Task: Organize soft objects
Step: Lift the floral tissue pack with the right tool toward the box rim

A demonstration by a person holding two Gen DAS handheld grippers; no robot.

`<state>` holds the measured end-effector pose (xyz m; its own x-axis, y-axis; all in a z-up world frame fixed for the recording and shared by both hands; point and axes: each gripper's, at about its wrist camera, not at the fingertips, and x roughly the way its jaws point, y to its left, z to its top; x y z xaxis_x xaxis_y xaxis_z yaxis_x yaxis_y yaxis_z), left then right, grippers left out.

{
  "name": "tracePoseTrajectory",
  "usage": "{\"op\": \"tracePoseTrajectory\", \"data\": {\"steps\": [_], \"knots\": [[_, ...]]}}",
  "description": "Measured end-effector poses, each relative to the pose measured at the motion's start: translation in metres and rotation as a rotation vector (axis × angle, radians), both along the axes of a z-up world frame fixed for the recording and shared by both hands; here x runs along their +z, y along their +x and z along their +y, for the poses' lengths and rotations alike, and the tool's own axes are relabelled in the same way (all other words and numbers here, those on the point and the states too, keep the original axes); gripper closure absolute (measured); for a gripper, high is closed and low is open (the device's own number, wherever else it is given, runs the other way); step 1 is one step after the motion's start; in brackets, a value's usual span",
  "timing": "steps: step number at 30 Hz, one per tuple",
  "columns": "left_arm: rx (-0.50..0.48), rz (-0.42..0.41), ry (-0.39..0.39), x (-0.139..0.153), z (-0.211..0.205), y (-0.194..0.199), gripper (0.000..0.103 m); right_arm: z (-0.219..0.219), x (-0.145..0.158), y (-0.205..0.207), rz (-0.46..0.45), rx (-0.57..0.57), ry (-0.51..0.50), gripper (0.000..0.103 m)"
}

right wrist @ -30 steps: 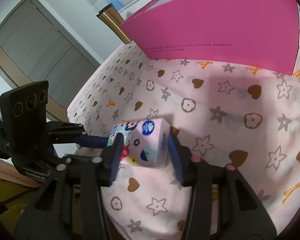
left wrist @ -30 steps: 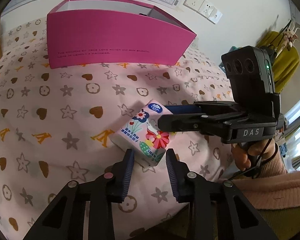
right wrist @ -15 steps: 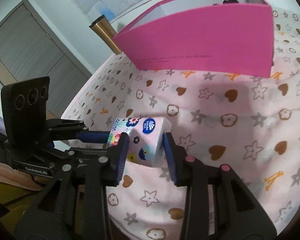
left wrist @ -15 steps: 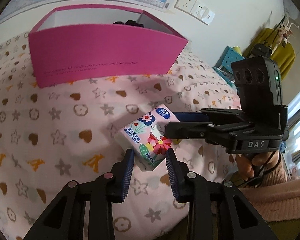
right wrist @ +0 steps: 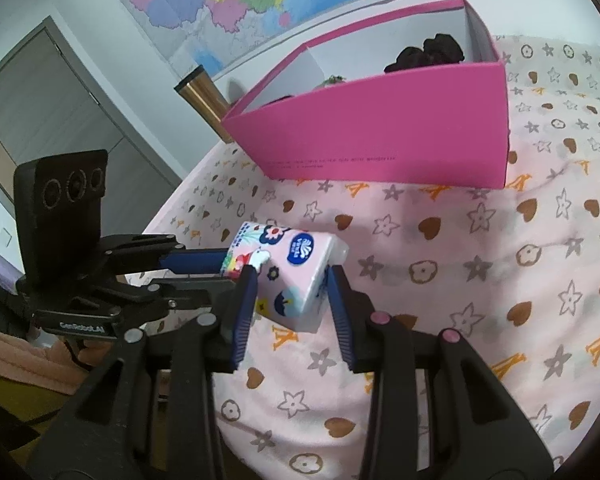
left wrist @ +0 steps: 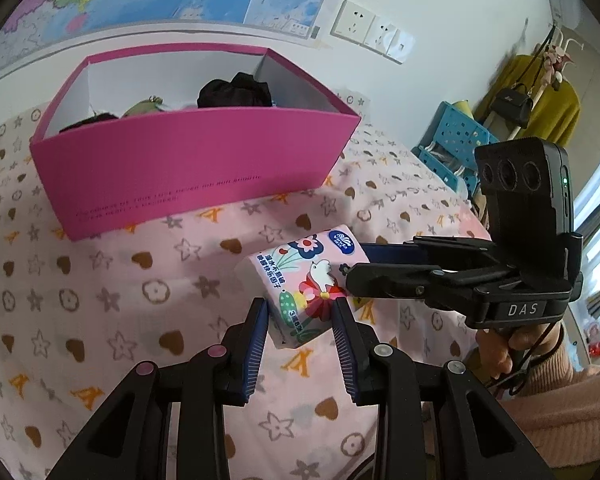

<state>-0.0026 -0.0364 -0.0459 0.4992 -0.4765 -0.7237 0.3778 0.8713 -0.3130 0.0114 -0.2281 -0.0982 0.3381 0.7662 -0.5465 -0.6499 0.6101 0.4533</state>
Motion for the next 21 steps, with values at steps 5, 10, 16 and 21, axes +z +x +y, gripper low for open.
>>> {"op": "tracePoseTrajectory", "data": {"steps": [5, 10, 16, 21], "knots": [[-0.003, -0.022, 0.010, 0.007, -0.004, 0.007, 0.071, -0.003, 0.007, 0.002, -0.020, -0.011, 0.007, 0.063], [-0.007, -0.046, 0.005, 0.015, -0.008, 0.015, 0.071, -0.010, 0.016, 0.006, -0.041, -0.027, 0.023, 0.063], [-0.010, -0.076, 0.006, 0.026, -0.010, 0.021, 0.071, -0.013, 0.025, 0.008, -0.066, -0.039, 0.031, 0.063], [-0.004, -0.097, 0.007, 0.033, -0.010, 0.027, 0.071, -0.014, 0.030, 0.011, -0.083, -0.042, 0.033, 0.063]]}}
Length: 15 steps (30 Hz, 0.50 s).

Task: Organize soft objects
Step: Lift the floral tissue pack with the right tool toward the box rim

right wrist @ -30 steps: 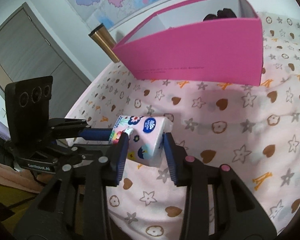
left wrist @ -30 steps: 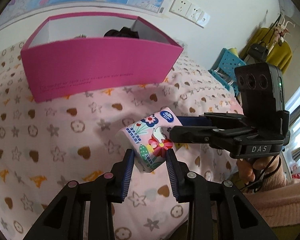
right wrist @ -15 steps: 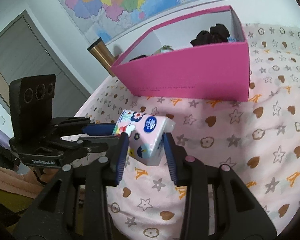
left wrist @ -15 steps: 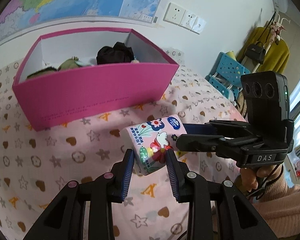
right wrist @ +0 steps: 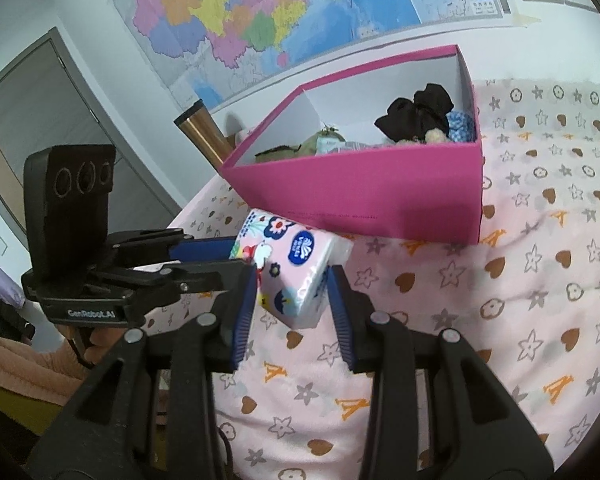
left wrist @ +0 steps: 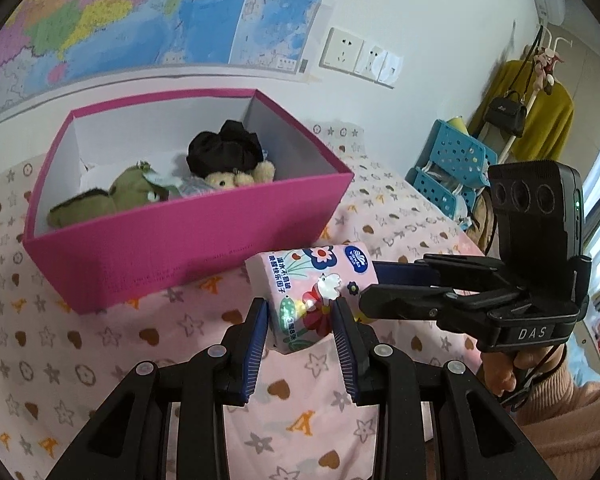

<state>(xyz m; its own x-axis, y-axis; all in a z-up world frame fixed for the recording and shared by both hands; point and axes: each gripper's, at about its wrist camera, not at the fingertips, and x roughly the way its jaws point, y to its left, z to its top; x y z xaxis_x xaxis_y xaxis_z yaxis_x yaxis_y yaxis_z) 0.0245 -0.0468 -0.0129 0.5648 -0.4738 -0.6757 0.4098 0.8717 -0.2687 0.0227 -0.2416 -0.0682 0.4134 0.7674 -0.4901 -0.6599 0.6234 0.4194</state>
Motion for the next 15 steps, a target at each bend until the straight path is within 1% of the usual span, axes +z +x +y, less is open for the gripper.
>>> {"op": "tracePoseTrajectory", "data": {"steps": [15], "knots": [[0.008, -0.049, -0.006, 0.017, -0.006, 0.017, 0.071, -0.005, 0.021, 0.014, -0.061, -0.017, -0.001, 0.063]]}}
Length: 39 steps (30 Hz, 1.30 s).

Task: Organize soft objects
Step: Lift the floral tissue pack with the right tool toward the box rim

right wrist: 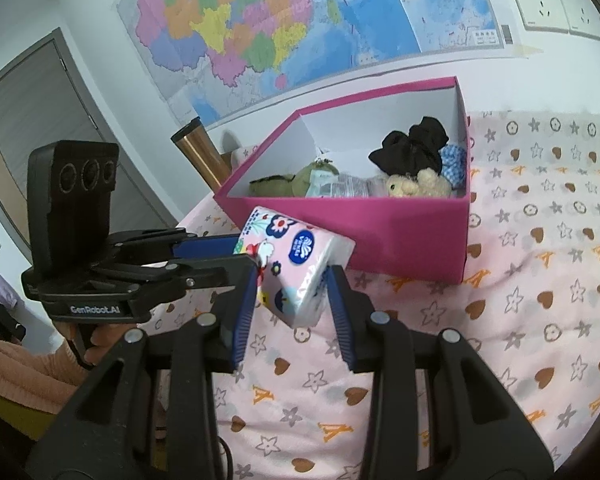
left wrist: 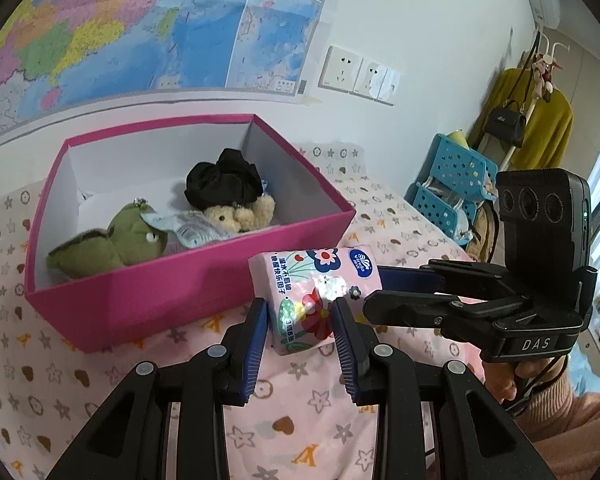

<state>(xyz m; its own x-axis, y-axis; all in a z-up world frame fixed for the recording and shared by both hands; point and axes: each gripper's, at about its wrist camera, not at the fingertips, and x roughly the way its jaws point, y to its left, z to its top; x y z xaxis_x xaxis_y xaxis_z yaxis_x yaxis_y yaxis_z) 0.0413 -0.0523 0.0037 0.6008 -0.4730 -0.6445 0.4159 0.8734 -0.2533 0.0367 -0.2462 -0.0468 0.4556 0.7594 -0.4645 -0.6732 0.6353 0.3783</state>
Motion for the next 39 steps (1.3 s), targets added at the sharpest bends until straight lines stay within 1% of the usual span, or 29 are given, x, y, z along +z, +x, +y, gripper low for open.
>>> {"op": "tracePoseTrajectory", "data": {"steps": [13, 39], "knots": [[0.009, -0.030, 0.011, 0.008, -0.007, 0.008, 0.071, -0.004, 0.009, 0.007, -0.029, -0.017, 0.002, 0.063], [0.022, -0.043, 0.006, 0.011, -0.005, 0.015, 0.070, 0.001, 0.018, 0.013, -0.064, -0.016, -0.004, 0.063]]}}
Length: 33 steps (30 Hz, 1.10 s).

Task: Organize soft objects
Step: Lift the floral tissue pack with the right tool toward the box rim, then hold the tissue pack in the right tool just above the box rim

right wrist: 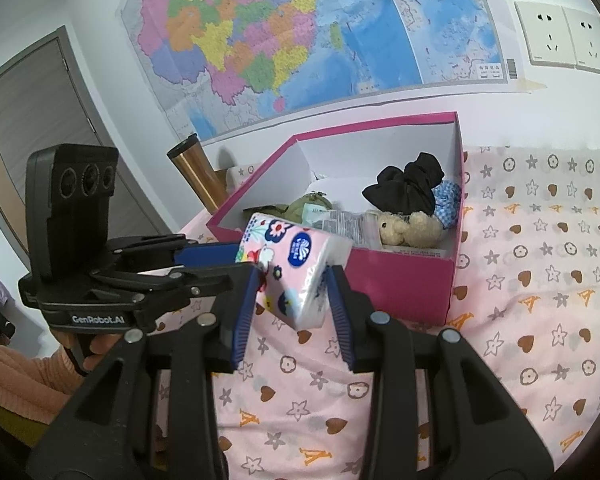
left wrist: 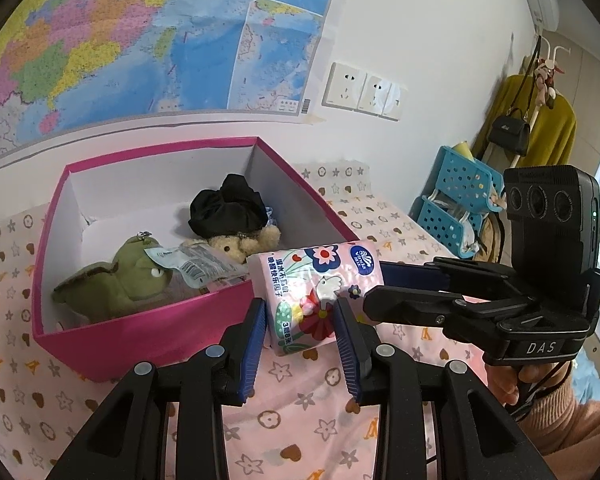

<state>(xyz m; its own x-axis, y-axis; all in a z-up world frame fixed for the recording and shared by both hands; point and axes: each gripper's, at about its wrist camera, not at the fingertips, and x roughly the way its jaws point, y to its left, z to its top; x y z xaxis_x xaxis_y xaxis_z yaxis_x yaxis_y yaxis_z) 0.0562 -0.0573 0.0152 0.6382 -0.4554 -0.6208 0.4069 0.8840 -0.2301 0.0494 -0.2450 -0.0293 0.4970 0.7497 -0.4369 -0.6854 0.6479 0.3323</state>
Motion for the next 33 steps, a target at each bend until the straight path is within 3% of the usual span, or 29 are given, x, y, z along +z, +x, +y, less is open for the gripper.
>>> {"op": "tracePoseTrajectory", "data": {"steps": [33], "knots": [[0.022, -0.023, 0.009, 0.007, 0.002, 0.009, 0.070, 0.004, 0.008, 0.018, -0.021, 0.013, 0.000, 0.063]]}}
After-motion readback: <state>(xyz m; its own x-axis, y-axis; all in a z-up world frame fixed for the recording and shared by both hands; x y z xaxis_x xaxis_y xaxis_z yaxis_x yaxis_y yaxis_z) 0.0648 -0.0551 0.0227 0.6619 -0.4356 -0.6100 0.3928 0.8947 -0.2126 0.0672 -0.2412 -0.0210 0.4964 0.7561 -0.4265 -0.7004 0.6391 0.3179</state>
